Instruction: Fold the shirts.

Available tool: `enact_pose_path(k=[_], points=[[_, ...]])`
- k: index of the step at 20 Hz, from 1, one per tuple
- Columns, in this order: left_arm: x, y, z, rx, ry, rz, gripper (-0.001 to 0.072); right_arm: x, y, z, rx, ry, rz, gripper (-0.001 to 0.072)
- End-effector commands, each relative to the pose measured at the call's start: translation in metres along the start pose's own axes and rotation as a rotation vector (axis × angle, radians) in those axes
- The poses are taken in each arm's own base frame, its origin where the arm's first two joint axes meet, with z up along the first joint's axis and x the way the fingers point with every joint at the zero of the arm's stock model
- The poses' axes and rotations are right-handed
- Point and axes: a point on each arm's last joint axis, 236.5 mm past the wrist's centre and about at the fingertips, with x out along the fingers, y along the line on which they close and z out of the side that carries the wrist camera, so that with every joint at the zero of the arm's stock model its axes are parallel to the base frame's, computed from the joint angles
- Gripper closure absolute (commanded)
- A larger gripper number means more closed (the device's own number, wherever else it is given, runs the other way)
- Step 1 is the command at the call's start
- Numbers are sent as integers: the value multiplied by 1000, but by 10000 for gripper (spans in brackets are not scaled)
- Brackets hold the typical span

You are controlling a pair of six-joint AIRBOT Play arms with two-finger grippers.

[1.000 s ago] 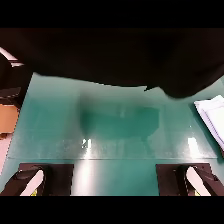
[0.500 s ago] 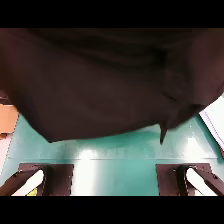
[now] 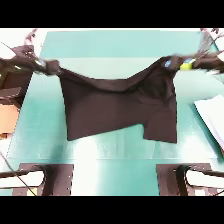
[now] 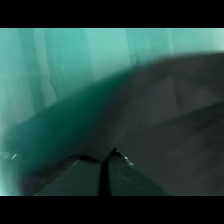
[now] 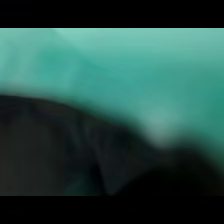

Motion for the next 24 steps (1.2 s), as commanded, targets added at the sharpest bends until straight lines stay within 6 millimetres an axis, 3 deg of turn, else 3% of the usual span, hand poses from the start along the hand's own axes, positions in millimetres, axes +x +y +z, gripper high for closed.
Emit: enact_pose_path(k=[1,6,9,12,13,14,15,16,18,21,24], points=[[73,35,-15,-74,-20,36,685,59,-59,-21,70,53,-57,688],[71,44,10,-66,-120,69,685,67,-81,10,70,55,-35,688],[71,42,3,-64,-88,59,684,58,-92,32,61,19,-41,688],[72,39,-3,-64,-63,51,684,58,-104,36,71,25,-39,684],[72,39,-4,-65,-59,49,683,60,-106,33,74,43,-31,622],[72,38,-5,-64,-52,47,630,59,-107,33,82,47,-24,251],[70,37,-7,-65,-38,41,232,58,-106,35,90,38,-16,78],[65,39,-7,-87,-25,36,7,51,-109,40,97,20,-18,78],[43,54,1,-138,-45,48,10,28,-121,50,106,-19,-42,75],[-14,83,23,-191,-140,94,9,-22,-144,66,130,-91,-87,68],[-64,89,16,-194,-142,107,1,-73,-159,67,166,-119,-110,69]])
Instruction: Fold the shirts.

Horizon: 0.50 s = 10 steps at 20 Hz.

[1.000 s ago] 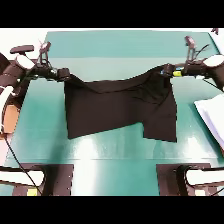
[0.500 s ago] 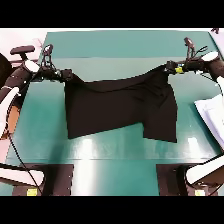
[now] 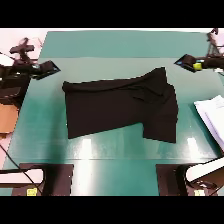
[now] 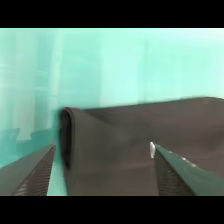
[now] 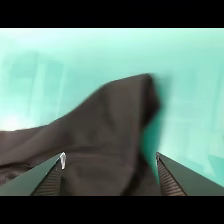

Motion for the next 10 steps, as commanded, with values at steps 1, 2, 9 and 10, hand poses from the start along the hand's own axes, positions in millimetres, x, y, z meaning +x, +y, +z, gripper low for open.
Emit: enact_pose_path(k=[1,2,9,10], points=[[-51,9,-10,5,29,6,1,-62,-17,5,56,-25,3,69],[-57,9,-24,12,51,4,1,-72,-14,1,81,-24,32,69],[-50,-3,-211,-237,331,-96,2,-95,-17,-49,167,-10,43,69],[-52,-5,-240,-274,400,-107,2,-95,-16,-55,175,-9,41,69]])
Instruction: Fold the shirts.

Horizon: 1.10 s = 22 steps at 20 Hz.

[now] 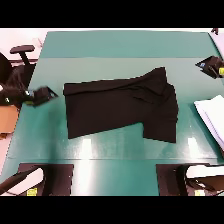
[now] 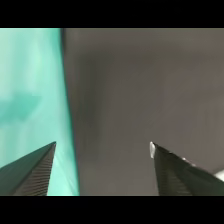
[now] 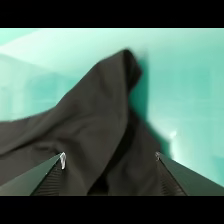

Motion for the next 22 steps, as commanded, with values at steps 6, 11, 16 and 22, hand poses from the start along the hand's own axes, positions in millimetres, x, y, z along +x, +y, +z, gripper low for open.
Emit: enact_pose_path(k=[6,11,16,22], points=[[29,8,-134,-202,279,-75,2,-10,17,-28,-5,4,11,70],[38,9,-136,-208,260,-71,2,-9,20,-29,-8,9,16,70],[50,14,-146,-223,256,-49,2,-9,25,-27,0,-1,38,70],[51,-7,-130,-244,196,-144,2,-9,25,-27,0,-3,37,72]])
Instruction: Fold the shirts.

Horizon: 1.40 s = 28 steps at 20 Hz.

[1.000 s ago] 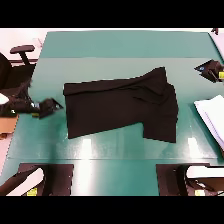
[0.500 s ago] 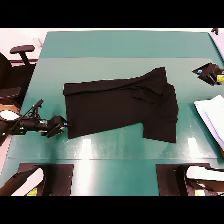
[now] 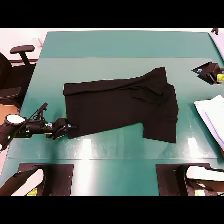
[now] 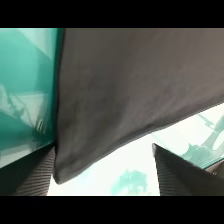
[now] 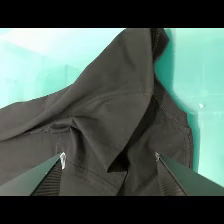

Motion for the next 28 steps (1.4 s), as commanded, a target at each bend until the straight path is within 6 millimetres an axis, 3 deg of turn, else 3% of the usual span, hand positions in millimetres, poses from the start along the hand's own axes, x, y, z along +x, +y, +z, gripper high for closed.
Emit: enact_pose_path(k=[1,3,5,11,13,15,19,24,28], points=[[0,-11,7,0,-32,-49,3,0,1,0,0,-1,3,72],[0,-12,7,5,-33,-51,15,0,1,0,0,-1,4,73],[0,-16,9,-5,-38,-69,121,0,1,0,0,-1,4,75],[17,-32,3,80,-37,-61,135,0,2,-1,1,2,5,78],[17,-32,3,80,-38,-58,502,0,2,-1,0,6,7,78],[17,-30,2,85,-35,-50,685,0,1,-2,0,7,5,78],[17,-29,1,93,-31,-43,684,1,-15,-18,-14,77,-55,93],[17,-29,3,93,-38,-42,684,26,-57,-89,137,250,-78,99],[10,-40,12,117,-57,-54,684,26,-90,-156,313,338,-89,99]])
